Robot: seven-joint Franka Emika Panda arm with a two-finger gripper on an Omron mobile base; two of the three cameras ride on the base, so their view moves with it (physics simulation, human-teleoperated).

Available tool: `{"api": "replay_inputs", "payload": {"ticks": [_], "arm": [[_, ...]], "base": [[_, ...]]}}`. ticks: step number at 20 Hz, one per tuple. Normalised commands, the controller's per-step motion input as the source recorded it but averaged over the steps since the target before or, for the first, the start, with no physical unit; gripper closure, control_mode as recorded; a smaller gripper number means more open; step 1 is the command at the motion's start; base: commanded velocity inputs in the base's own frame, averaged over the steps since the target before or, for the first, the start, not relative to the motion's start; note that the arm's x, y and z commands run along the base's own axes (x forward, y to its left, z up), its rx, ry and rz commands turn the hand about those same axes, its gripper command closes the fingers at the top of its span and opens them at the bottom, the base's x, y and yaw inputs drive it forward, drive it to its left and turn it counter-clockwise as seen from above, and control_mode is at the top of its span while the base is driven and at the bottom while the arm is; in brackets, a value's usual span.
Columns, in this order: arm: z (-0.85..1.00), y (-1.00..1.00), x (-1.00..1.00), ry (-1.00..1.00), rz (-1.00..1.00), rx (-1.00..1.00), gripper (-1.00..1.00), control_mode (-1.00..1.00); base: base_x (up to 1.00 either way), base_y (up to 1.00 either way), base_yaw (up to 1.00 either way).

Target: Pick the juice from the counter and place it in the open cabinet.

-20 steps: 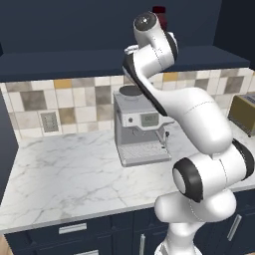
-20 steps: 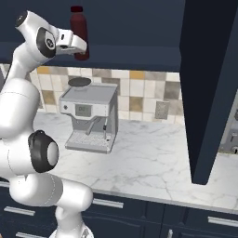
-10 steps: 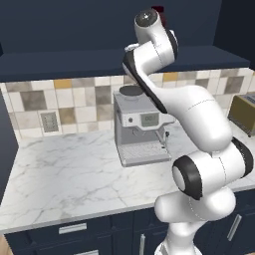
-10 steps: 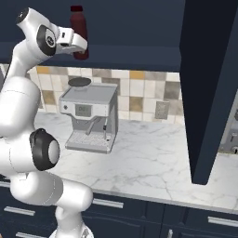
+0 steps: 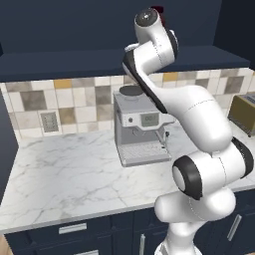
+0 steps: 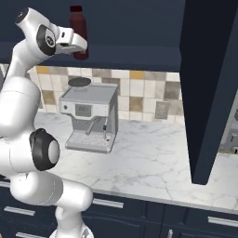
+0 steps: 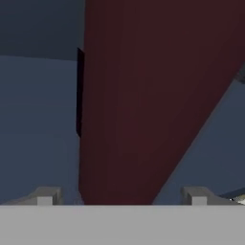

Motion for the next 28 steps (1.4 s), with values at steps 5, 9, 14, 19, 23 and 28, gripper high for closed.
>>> {"api": "replay_inputs", "payload": {"ticks": [5,9,14,19,23,28], "arm": [[0.24,-0.09,-0.53,-0.03,-0.02,0.05,-1.0,-1.0],[0.3,0.0,-1.0,-0.13,-0.03,0.0,-1.0,-1.0],[0.19,0.0,-1.0,-0.19,-0.01,0.0,-1.0,-1.0],[0.12,-0.05,-1.0,-0.18,0.0,0.17,-1.0,-1.0],[-0.03,-0.21,-1.0,-0.04,0.0,0.4,-1.0,-1.0],[-0.33,-0.04,-1.0,0.06,0.0,0.2,-1.0,-1.0]], "base": [[0.0,0.0,0.0],[0.0,0.0,0.0],[0.0,0.0,0.0],[0.0,0.0,0.0],[0.0,0.0,0.0],[0.0,0.0,0.0]]}}
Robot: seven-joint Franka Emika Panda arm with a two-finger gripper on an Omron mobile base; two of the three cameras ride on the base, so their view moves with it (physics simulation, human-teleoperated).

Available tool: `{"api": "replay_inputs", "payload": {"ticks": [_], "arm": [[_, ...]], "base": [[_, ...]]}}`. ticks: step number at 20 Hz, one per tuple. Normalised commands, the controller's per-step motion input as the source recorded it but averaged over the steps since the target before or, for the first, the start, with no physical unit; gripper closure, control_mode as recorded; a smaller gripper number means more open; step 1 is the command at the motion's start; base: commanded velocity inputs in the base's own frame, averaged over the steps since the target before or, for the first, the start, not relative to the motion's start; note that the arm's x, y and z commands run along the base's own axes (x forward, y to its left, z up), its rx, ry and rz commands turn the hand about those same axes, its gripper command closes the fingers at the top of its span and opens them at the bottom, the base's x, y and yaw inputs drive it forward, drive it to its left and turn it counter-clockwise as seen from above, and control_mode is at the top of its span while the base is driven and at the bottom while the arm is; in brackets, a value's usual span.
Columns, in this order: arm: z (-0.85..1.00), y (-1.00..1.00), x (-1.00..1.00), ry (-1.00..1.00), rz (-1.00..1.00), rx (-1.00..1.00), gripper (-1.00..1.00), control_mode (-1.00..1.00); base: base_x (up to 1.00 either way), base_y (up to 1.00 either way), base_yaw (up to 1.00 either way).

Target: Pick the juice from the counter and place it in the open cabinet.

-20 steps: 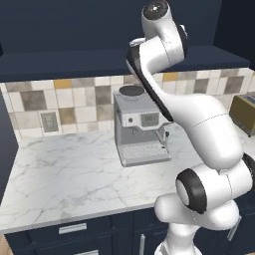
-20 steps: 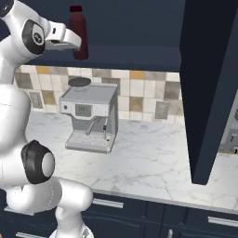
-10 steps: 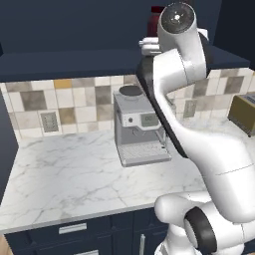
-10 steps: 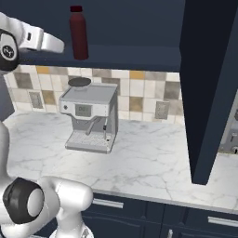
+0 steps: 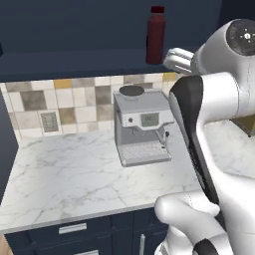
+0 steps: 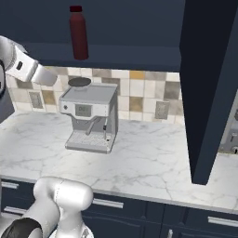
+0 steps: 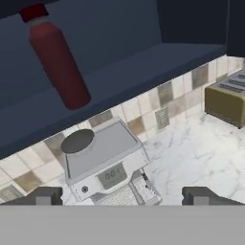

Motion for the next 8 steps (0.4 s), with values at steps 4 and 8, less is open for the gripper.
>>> {"api": "replay_inputs", "payload": {"ticks": [4,8], "arm": [[-0.48,0.0,-1.0,0.31,0.0,0.0,-1.0,-1.0],[-0.62,-0.01,-0.45,0.75,0.0,0.0,-1.0,-1.0]], "base": [[0.0,0.0,0.0],[0.0,0.0,0.0]]}}
